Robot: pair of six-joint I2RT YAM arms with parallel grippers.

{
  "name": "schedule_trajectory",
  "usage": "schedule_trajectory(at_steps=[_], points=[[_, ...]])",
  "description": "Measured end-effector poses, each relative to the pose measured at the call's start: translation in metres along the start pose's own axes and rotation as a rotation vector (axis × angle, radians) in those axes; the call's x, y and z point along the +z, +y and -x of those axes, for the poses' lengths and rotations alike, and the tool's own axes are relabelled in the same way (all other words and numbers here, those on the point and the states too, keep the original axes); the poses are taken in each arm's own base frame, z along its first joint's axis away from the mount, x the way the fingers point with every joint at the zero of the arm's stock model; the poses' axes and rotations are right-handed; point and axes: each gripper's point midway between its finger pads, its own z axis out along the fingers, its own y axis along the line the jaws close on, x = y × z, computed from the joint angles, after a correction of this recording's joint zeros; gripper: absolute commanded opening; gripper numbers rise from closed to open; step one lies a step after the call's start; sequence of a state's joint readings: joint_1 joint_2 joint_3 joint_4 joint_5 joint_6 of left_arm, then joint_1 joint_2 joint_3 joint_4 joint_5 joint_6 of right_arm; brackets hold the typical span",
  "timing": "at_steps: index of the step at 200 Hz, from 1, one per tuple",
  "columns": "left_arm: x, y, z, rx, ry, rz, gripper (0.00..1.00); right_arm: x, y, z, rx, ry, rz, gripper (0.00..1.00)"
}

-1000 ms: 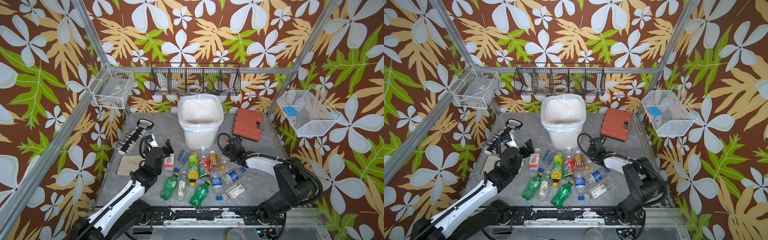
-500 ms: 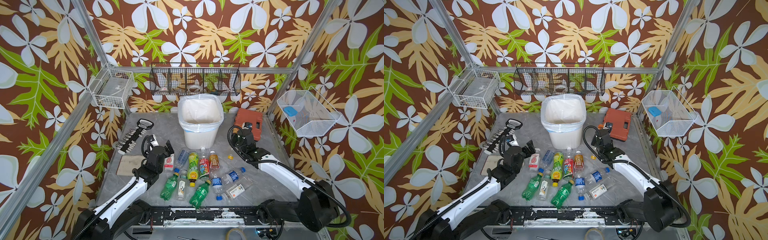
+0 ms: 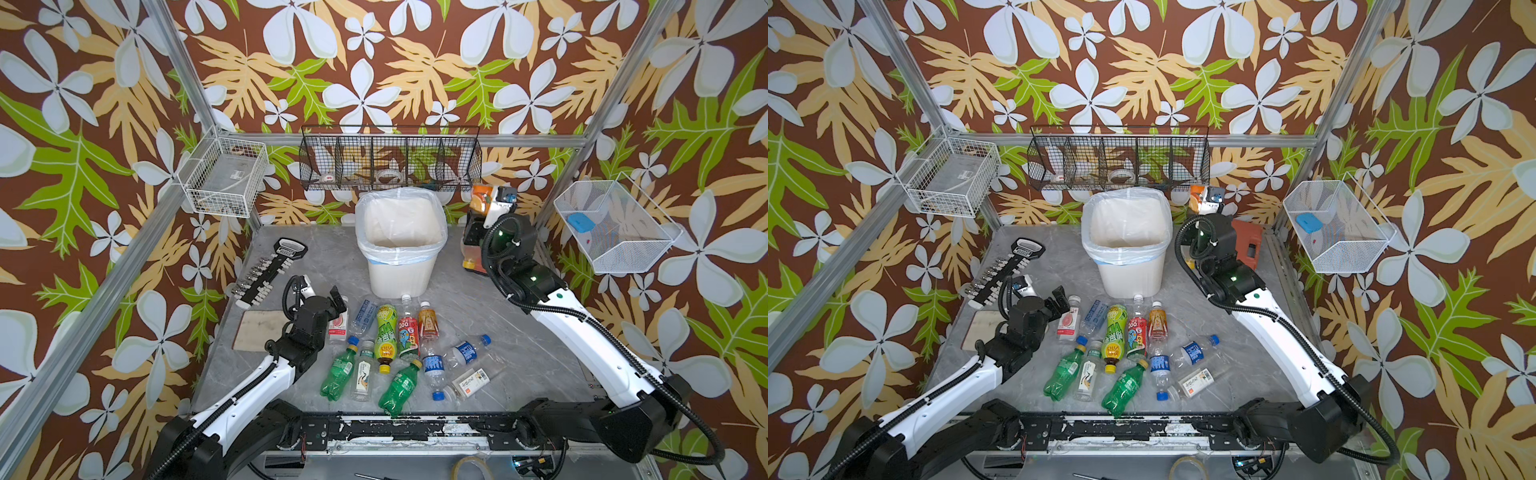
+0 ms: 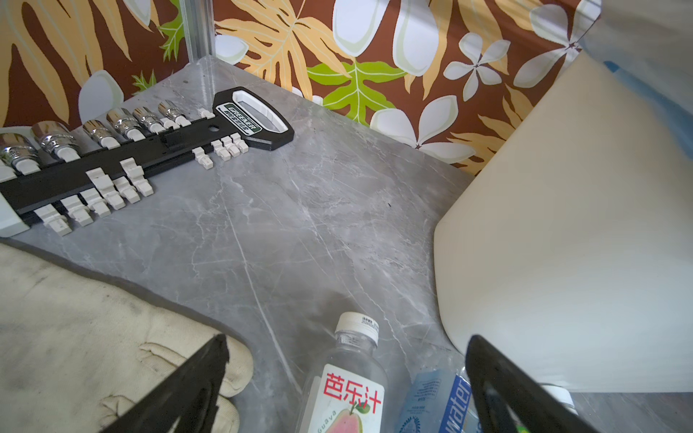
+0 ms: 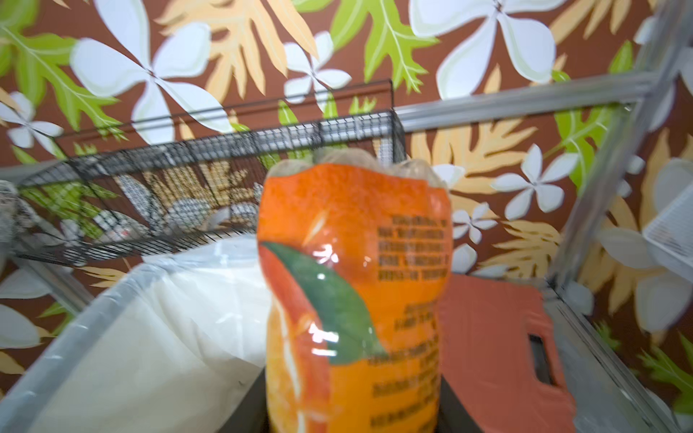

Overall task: Throw the plastic bottles in the bin
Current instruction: Throw the plastic bottle into the trash bin.

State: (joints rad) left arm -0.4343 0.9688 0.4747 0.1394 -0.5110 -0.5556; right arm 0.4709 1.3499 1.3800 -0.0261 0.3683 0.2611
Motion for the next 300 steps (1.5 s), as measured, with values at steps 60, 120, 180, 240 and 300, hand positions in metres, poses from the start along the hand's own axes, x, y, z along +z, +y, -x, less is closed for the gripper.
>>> schedule_trajectory(at_steps=[60, 120, 180, 240, 300], points=[[-0.009, 0.008, 0.0, -0.026, -0.015, -0.003, 1.0, 0.038, 0.083, 0.046, -0.027, -0.076, 0.204, 0.45], [-0.015, 0.015, -0.001, -0.04, -0.019, 0.004, 1.0, 0.099, 0.113, -0.01, -0.133, 0.056, 0.236, 0.46], [-0.015, 0.016, 0.001, -0.042, -0.021, 0.008, 1.0, 0.118, 0.117, -0.044, -0.178, 0.123, 0.23, 0.47], [-0.013, 0.014, 0.001, -0.047, -0.014, 0.008, 1.0, 0.114, 0.105, -0.052, -0.171, 0.148, 0.211, 0.95], [-0.001, -0.002, -0.003, -0.044, 0.027, -0.027, 1.0, 0.027, 0.051, -0.041, -0.08, 0.064, 0.164, 1.0]])
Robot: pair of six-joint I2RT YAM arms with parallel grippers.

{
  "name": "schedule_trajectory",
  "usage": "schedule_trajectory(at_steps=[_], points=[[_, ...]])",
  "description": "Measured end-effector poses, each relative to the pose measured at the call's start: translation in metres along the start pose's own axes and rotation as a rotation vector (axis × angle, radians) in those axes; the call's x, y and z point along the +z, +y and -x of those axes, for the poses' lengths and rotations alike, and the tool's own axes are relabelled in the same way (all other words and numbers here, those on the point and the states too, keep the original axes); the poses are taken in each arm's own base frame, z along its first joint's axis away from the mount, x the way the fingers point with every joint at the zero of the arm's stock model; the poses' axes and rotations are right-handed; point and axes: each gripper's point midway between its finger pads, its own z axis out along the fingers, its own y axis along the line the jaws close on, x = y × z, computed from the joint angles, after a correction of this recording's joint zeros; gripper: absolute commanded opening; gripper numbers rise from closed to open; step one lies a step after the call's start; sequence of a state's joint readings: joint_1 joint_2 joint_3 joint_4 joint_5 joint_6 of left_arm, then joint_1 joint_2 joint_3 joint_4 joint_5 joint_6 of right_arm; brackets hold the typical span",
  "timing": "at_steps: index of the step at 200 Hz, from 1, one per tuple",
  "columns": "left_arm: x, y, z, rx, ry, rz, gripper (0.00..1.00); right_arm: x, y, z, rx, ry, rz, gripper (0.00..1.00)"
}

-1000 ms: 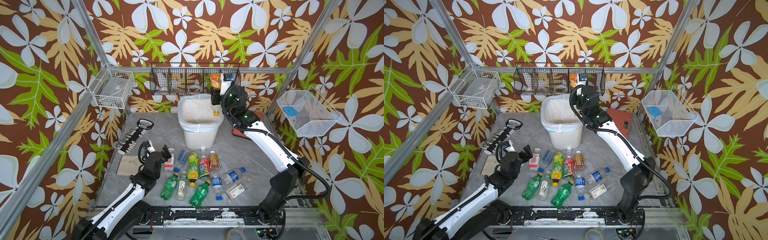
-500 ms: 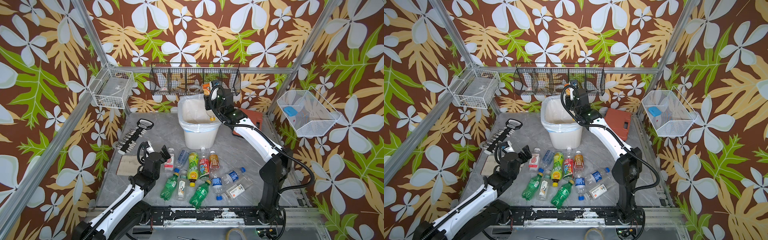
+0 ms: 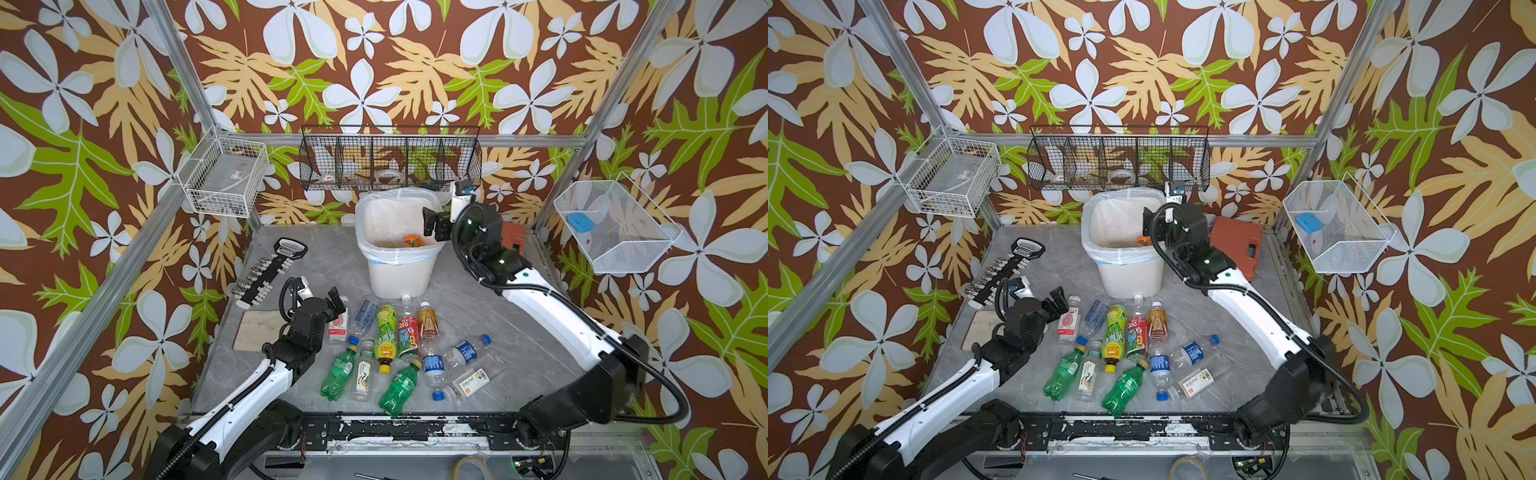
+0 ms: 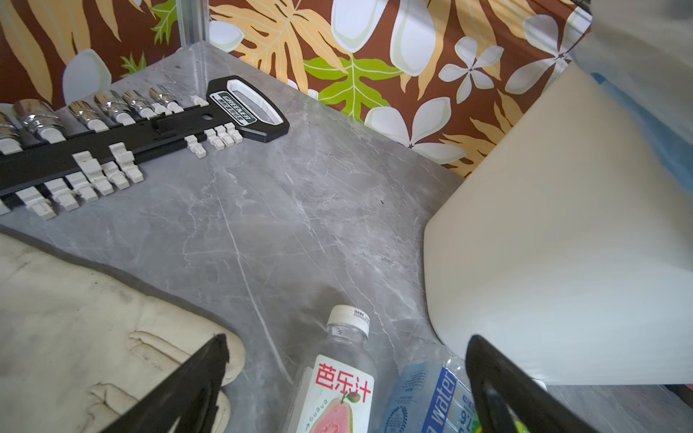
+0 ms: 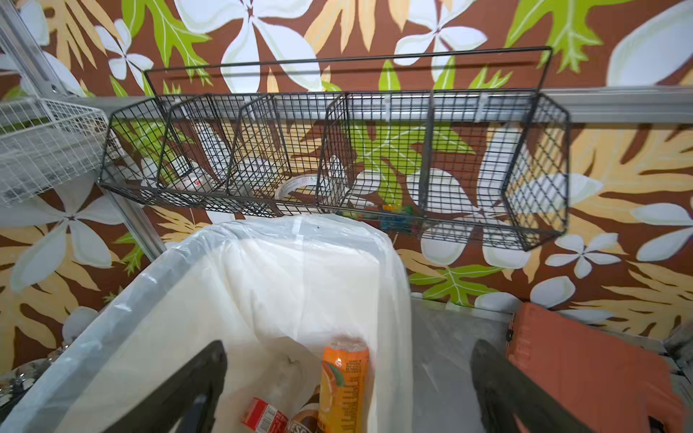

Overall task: Throw the plastic bottles in the bin
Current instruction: Throw the plastic bottle into the trash bin, then pick up the plastic bottle from the middle-left of the table.

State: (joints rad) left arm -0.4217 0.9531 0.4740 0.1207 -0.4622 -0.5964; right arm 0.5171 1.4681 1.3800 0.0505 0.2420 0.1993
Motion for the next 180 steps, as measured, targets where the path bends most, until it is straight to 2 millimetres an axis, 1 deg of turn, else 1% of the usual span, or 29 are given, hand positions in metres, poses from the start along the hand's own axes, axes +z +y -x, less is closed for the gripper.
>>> schedule_trajectory(at_steps=[13, 25, 29, 50, 59, 67, 98, 134, 156, 180], points=[[0.003, -0.002, -0.002, 0.0, 0.01, -0.007, 1.0, -0.021, -0.017, -0.017, 0.021, -0.002, -0.037, 1.0], [0.005, -0.005, -0.004, 0.0, 0.021, -0.012, 1.0, -0.035, -0.033, -0.042, 0.044, 0.027, -0.074, 1.0], [0.005, -0.005, -0.005, -0.002, 0.025, -0.015, 1.0, -0.039, -0.039, -0.055, 0.049, 0.05, -0.088, 1.0], [0.007, -0.01, -0.007, -0.001, 0.04, -0.029, 1.0, -0.052, -0.062, -0.099, 0.076, 0.134, -0.154, 1.0], [0.008, -0.011, -0.007, 0.0, 0.045, -0.032, 1.0, -0.056, -0.068, -0.111, 0.088, 0.159, -0.181, 1.0], [0.009, -0.012, -0.008, 0.001, 0.048, -0.032, 1.0, -0.058, -0.07, -0.117, 0.094, 0.174, -0.187, 0.99], [0.011, -0.017, -0.013, 0.003, 0.078, -0.051, 1.0, -0.06, -0.072, -0.118, 0.122, 0.173, -0.196, 0.99], [0.011, -0.02, -0.023, 0.034, 0.148, -0.059, 0.99, -0.054, -0.07, -0.119, 0.13, 0.176, -0.197, 1.0], [0.015, -0.019, -0.034, 0.086, 0.217, -0.041, 0.98, -0.051, -0.07, -0.123, 0.13, 0.187, -0.197, 0.99], [0.024, -0.015, -0.047, 0.134, 0.3, 0.017, 0.97, -0.049, -0.068, -0.123, 0.14, 0.184, -0.193, 1.0]])
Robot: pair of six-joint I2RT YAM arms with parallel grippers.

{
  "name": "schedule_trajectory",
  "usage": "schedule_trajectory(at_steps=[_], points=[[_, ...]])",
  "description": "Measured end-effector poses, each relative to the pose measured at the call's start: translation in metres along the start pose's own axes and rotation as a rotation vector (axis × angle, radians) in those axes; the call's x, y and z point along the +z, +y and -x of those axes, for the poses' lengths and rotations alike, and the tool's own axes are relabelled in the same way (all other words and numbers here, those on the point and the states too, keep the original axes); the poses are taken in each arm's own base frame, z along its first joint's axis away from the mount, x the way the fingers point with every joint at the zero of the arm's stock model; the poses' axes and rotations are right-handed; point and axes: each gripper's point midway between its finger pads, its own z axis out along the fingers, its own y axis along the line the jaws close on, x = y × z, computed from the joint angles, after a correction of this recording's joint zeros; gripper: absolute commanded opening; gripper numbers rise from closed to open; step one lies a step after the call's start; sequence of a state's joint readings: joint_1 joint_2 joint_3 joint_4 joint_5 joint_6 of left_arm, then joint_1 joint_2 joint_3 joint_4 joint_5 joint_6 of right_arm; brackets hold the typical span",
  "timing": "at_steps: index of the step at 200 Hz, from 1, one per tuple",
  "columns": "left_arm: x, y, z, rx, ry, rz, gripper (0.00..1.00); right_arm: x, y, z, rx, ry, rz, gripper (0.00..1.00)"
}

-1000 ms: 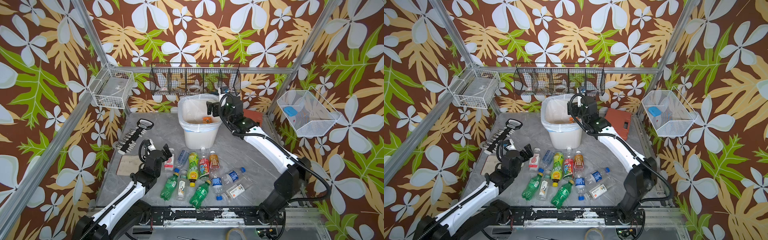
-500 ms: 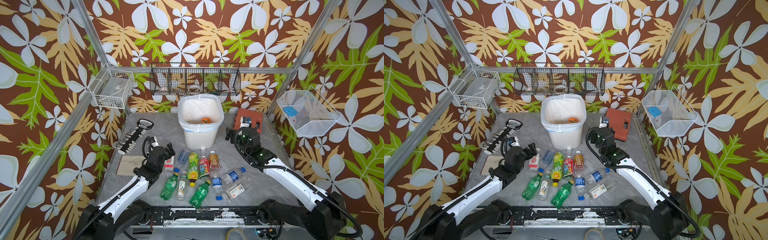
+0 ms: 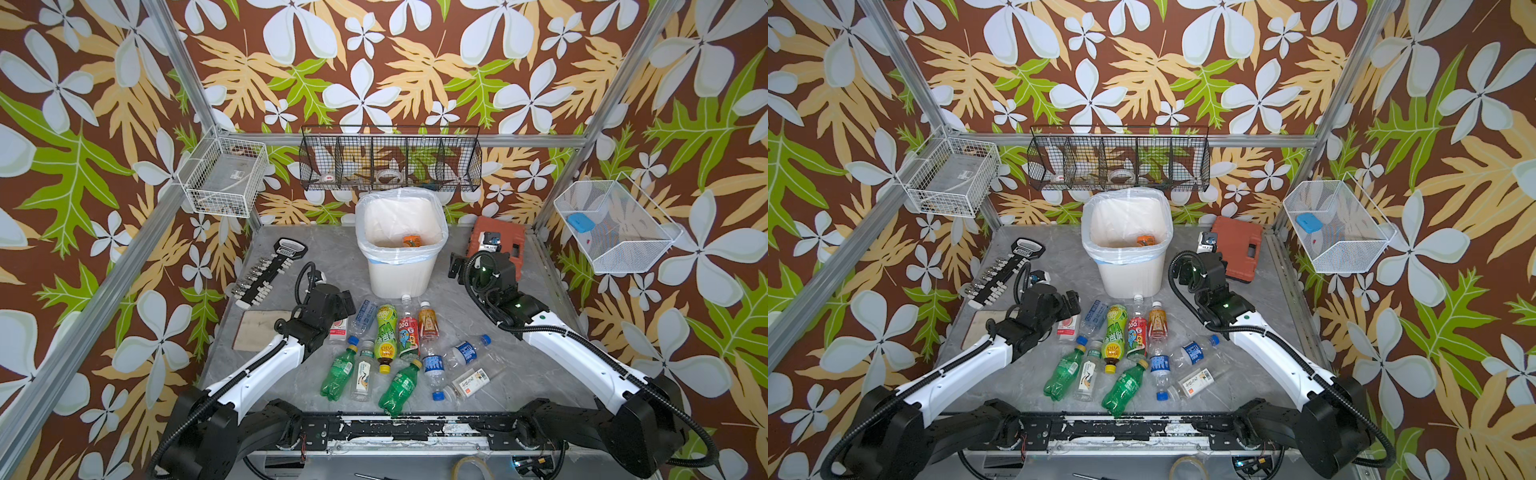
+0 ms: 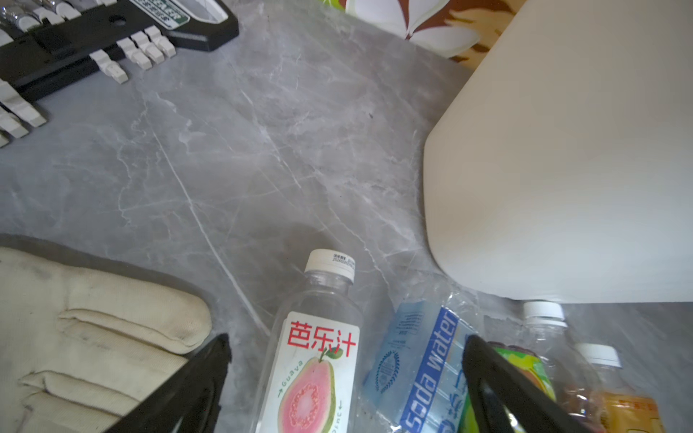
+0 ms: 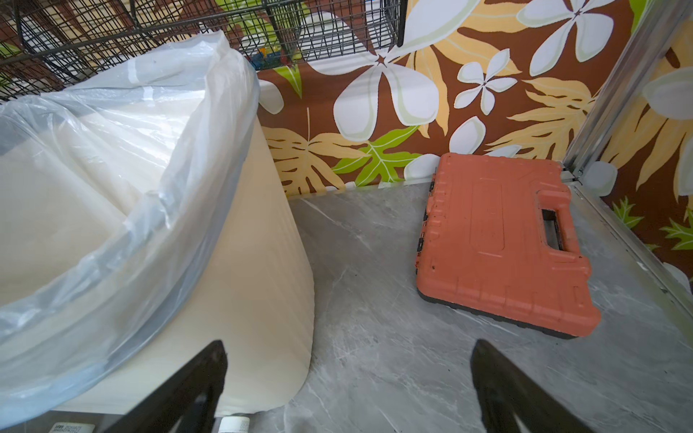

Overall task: Throw the plastic bottles in the bin
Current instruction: Pick up the plastic bottle from the middle-left of the table.

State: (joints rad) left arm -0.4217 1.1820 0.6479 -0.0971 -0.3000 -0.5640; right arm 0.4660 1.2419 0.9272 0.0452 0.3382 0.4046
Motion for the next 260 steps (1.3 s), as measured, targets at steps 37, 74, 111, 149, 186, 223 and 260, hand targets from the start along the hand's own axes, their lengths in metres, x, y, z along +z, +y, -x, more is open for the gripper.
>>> schedule_trajectory(at_steps=[37, 74, 111, 149, 186, 223, 260], points=[[0.022, 0.012, -0.026, 0.073, 0.131, 0.101, 0.96, 0.0, 0.002, 0.004, 0.004, -0.008, 0.007, 1.0], [0.037, 0.015, -0.041, 0.114, 0.206, 0.141, 0.95, -0.002, 0.001, 0.006, 0.004, -0.015, 0.005, 1.0], [0.051, 0.015, -0.051, 0.13, 0.262, 0.164, 0.9, -0.003, -0.002, 0.005, 0.002, -0.014, -0.003, 1.0], [0.059, 0.022, -0.06, 0.131, 0.298, 0.186, 0.86, -0.003, -0.004, 0.006, 0.003, -0.017, -0.01, 1.0], [0.064, 0.026, -0.065, 0.128, 0.312, 0.198, 0.76, -0.002, -0.004, 0.004, 0.001, -0.013, -0.011, 1.0], [0.067, 0.029, -0.067, 0.125, 0.32, 0.202, 0.64, -0.001, -0.004, 0.003, 0.0, -0.011, -0.012, 1.0], [0.062, 0.027, -0.057, 0.112, 0.296, 0.189, 0.61, -0.001, -0.005, 0.001, 0.0, -0.009, -0.013, 1.0]])
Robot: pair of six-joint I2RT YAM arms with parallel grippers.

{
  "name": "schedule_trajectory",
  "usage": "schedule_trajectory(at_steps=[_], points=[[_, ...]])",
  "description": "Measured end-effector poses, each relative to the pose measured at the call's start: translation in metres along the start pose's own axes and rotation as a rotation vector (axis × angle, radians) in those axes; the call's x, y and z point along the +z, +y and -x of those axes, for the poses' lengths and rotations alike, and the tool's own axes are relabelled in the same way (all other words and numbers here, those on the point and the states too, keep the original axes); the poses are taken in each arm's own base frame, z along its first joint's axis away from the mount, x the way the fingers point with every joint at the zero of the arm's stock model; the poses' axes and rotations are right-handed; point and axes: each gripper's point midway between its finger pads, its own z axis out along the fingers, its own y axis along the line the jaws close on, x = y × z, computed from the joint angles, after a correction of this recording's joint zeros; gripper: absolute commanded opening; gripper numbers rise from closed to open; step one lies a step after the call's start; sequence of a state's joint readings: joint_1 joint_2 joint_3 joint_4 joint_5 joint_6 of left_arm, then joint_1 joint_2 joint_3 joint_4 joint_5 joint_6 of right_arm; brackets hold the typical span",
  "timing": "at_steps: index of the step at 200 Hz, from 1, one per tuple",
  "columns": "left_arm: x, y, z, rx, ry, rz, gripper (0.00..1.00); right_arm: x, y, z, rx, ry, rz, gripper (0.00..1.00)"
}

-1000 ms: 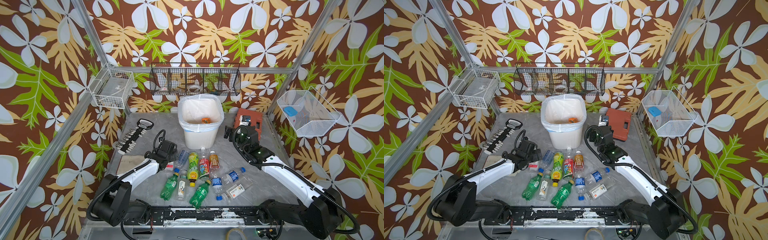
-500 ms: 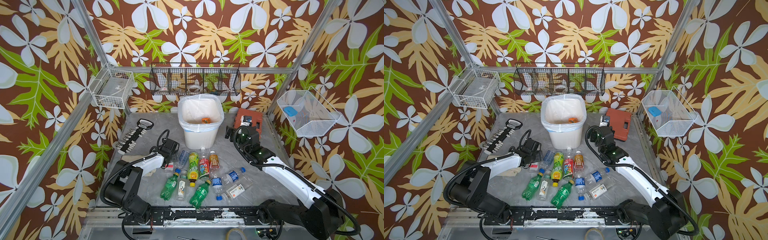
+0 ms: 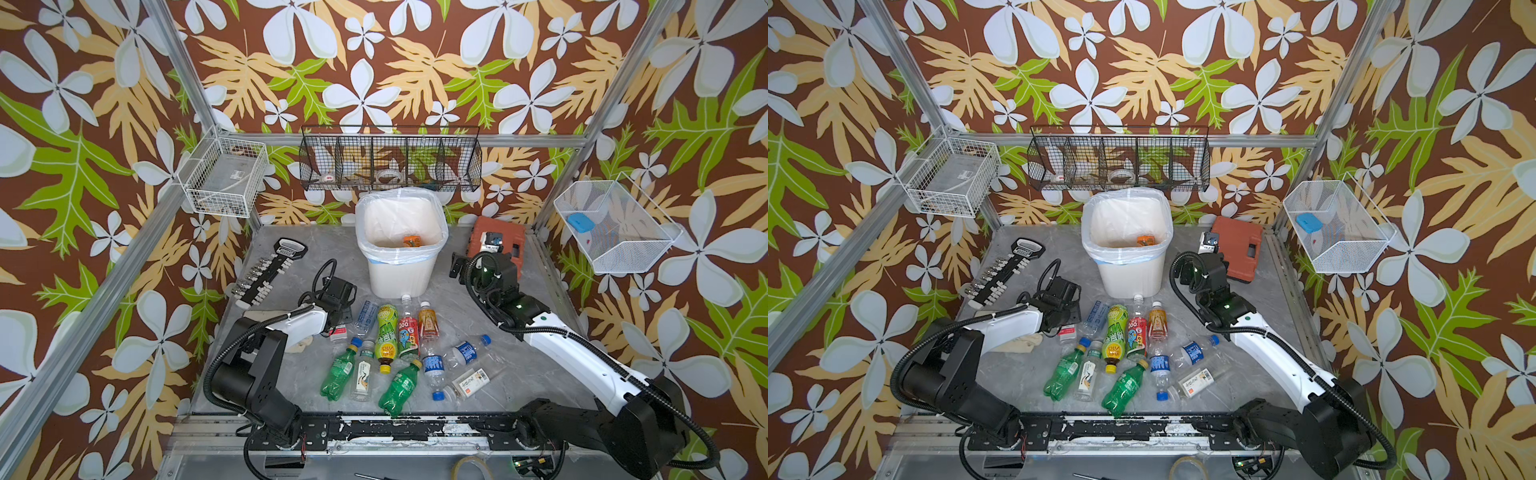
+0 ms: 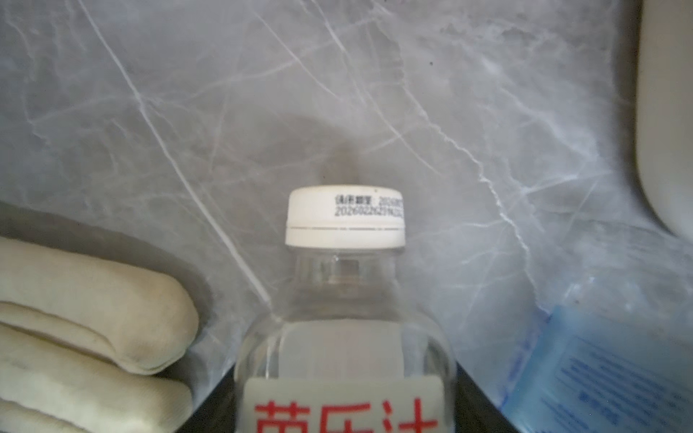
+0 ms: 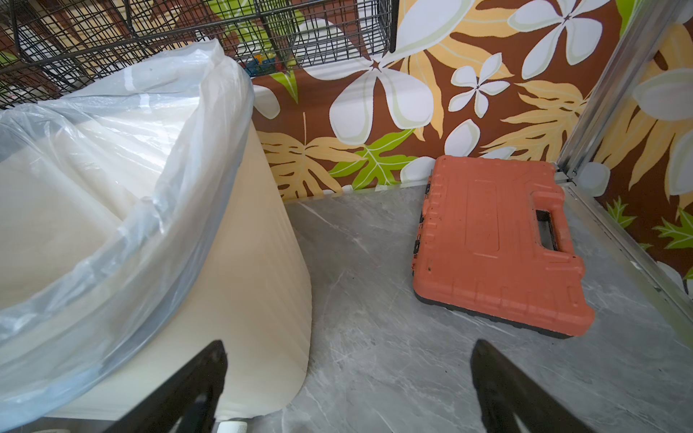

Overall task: Throw the plastic bottles in the bin
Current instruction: Pick up the plastic bottle from the middle-left of the table.

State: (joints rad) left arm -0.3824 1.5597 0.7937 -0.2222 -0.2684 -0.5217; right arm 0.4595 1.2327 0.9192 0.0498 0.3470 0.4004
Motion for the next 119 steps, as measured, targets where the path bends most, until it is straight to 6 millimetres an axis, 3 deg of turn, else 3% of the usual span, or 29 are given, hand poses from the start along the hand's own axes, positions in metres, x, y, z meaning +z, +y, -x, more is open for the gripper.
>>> schedule_trajectory(at_steps=[29, 61, 90, 119], points=[[-0.022, -0.003, 0.02, -0.029, -0.072, -0.043, 0.6, 0.0, 0.0, 0.0, 0.001, -0.001, -0.001, 1.0], [-0.068, -0.007, 0.048, -0.088, -0.254, -0.168, 0.61, 0.0, 0.0, 0.001, 0.002, -0.003, 0.0, 1.0], [-0.104, -0.005, 0.057, -0.17, -0.419, -0.309, 0.61, 0.0, 0.0, 0.001, 0.005, -0.002, 0.0, 1.0], [-0.121, -0.004, 0.063, -0.219, -0.493, -0.368, 0.61, 0.001, 0.0, -0.001, 0.005, 0.0, 0.0, 1.0]])
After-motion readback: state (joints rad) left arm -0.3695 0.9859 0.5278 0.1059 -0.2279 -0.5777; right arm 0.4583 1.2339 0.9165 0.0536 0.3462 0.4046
